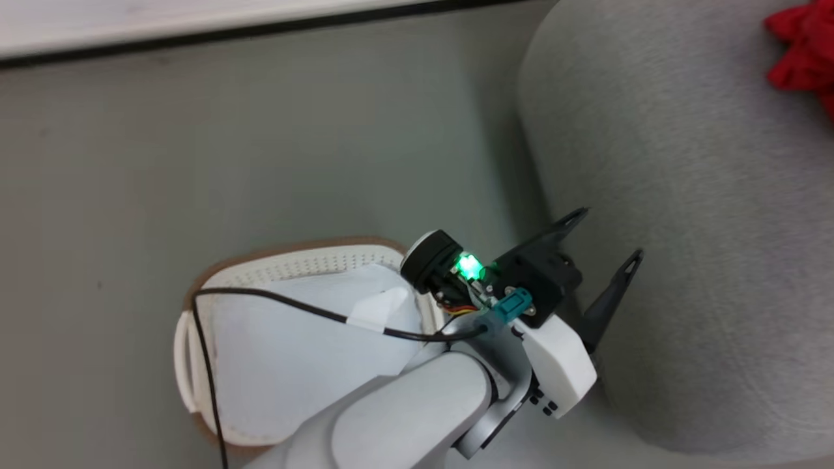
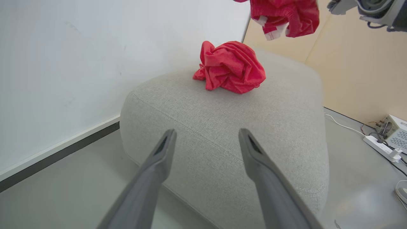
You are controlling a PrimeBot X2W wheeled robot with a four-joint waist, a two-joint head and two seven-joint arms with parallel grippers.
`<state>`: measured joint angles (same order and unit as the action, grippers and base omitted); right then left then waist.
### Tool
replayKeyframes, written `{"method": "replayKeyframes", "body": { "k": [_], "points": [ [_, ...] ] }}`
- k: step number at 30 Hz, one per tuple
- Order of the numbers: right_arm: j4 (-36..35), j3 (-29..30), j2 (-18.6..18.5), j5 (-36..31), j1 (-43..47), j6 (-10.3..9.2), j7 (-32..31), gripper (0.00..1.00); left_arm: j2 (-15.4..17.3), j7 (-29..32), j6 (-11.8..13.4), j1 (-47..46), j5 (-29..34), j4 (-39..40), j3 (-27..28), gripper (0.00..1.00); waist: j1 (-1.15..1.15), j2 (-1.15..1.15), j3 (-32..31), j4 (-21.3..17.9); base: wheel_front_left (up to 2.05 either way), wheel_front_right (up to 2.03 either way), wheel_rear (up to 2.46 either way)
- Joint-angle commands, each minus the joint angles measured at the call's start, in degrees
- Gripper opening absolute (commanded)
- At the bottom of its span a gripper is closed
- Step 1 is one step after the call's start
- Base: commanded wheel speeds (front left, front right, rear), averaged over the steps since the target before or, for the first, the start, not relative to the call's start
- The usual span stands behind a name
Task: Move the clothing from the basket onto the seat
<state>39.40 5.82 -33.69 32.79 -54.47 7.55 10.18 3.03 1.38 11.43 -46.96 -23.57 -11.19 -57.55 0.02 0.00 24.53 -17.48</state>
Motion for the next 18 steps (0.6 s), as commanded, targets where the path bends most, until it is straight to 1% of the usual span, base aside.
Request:
{"method": "replayKeyframes", "body": {
  "k": [1, 3, 5, 8, 9, 10, 11, 13, 15, 18],
  "points": [
    [2.5, 0.8, -0.8, -1.3, -1.5, -0.13, 0.5, 0.0, 0.1, -0.6, 0.3, -0.9, 0.5, -0.2, -0.1, 1.0, -0.02, 0.0, 4.9, 4.7, 0.0, 0.0, 0.0],
    [9.0, 2.9, -2.5, -3.6, -4.3, -0.13, 1.2, 0.0, 0.0, -0.9, 0.8, -1.8, -0.1, 0.1, -0.9, 1.0, -0.02, 0.0, 6.3, 6.1, 0.0, 0.0, 0.0],
    [15.6, 5.4, -3.4, -5.7, -6.7, -0.13, 2.1, 0.0, -0.1, -1.1, 1.7, -2.2, -1.1, 0.7, -1.9, 1.0, -0.02, 0.0, 7.4, 7.2, 0.0, 0.0, 0.0],
    [24.6, 8.7, -2.8, -8.4, -8.0, -0.13, 3.3, 0.0, 0.0, -1.6, 3.3, -2.4, -1.9, 0.7, -3.0, 1.0, -0.02, 0.0, 8.6, 8.5, 0.0, 0.0, 0.0],
    [26.8, 9.7, -2.4, -8.9, -8.1, -0.13, 3.8, 0.02, 0.0, -1.7, 3.7, -2.4, -2.2, 0.4, -3.1, 1.0, -0.02, 0.0, 8.8, 8.8, 0.0, 0.0, 0.0],
    [28.8, 10.6, -2.1, -9.5, -8.3, -0.14, 4.2, 0.16, 0.0, -2.0, 4.1, -2.3, -2.5, 0.1, -3.3, 1.0, -0.02, 0.0, 8.9, 9.0, 0.0, 0.0, 0.0],
    [30.1, 11.3, -2.0, -10.1, -8.3, -0.14, 4.4, 0.36, 0.0, -2.2, 4.3, -2.2, -2.5, -0.2, -3.4, 1.0, -0.02, 0.0, 8.8, 9.1, 0.0, 0.0, 0.0],
    [31.8, 12.8, -1.5, -10.9, -7.9, -0.14, 4.7, 1.0, -0.1, -2.8, 4.8, -1.9, -2.9, -0.6, -3.4, 1.0, -0.02, 0.0, 8.3, 9.2, 0.0, 0.0, 0.0],
    [31.8, 13.5, -0.8, -11.8, -7.3, -0.14, 5.0, 1.0, -0.1, -3.4, 5.3, -1.5, -3.2, -0.8, -3.0, 1.0, -0.02, 0.0, 7.5, 8.9, 0.0, 0.0, 0.0],
    [27.1, 14.3, 1.4, -13.1, -5.2, -0.13, 5.0, 1.0, 1.2, -4.8, 6.2, -0.1, -3.9, -1.1, -1.9, 1.0, -0.02, 0.0, 5.4, 7.9, 0.0, 0.0, 0.0]
  ]
}}
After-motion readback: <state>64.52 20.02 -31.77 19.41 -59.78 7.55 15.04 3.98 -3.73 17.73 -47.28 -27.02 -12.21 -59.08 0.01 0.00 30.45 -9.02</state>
